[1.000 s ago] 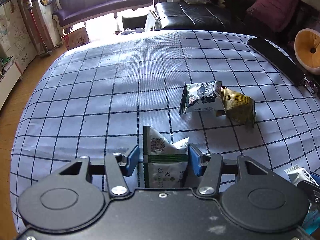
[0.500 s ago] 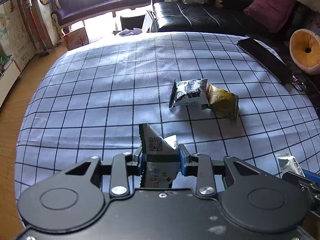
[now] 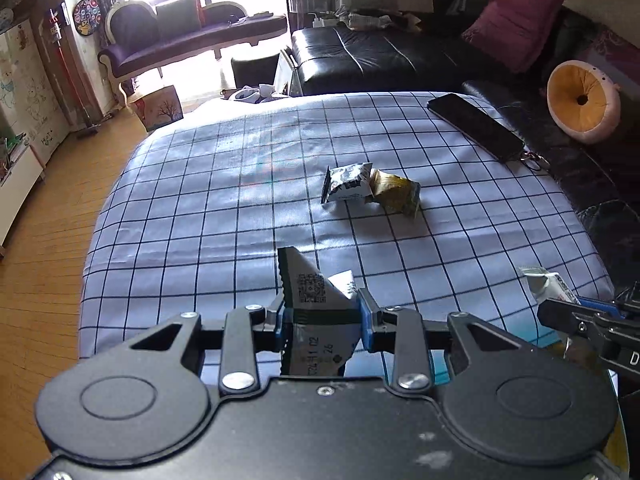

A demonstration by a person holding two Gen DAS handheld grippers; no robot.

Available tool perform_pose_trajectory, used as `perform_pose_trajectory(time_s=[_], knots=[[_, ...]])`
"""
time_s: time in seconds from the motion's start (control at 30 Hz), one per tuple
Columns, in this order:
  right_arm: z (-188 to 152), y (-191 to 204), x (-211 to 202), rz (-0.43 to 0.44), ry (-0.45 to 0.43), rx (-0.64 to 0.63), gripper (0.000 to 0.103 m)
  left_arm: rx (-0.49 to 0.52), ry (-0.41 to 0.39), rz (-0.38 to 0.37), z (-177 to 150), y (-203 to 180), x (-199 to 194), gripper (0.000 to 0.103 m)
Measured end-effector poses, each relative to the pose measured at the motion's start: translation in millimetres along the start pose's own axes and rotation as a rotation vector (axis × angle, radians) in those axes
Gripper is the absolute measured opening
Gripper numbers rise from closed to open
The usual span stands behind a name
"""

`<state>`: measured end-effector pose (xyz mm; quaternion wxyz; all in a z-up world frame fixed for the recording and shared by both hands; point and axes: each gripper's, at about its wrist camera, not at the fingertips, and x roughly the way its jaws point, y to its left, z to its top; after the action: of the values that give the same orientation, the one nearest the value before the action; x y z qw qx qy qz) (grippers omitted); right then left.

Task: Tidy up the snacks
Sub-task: 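Carry both held packets over the gold tray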

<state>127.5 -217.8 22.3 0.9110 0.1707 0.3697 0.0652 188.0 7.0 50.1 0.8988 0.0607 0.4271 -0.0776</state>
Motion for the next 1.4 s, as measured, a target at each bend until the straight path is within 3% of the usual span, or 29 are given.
perform_pose_trajectory(time_s=[0.27, 0.43, 0.77, 0.97, 1.4], knots=[[-18.1, 7.7, -35.7, -0.005, -0.035, -0.051, 0.030, -0.008, 0.015, -0.009, -41.6, -2.7, -34.0, 0.033], [-32.8, 13.5, -47.2, -0.001, -0.026, -0.067, 0.030, 0.000, 0.020, 0.023, -65.2, -8.8, -46.3, 0.033], [-61.9, 15.5, -52.1, 0.017, 0.030, -0.027, 0.030, -0.059, 0.118, 0.000, -105.3, -10.8, -47.1, 0.033], [-74.2, 13.9, -46.5, -0.027, 0.060, -0.042, 0.031, -0.065, 0.136, 0.054, -115.4, -8.7, -46.1, 0.033], [-80.1, 14.0, -47.9, -0.006, 0.080, -0.053, 0.031, -0.063, 0.127, 0.040, -114.5, -12.6, -49.5, 0.039]])
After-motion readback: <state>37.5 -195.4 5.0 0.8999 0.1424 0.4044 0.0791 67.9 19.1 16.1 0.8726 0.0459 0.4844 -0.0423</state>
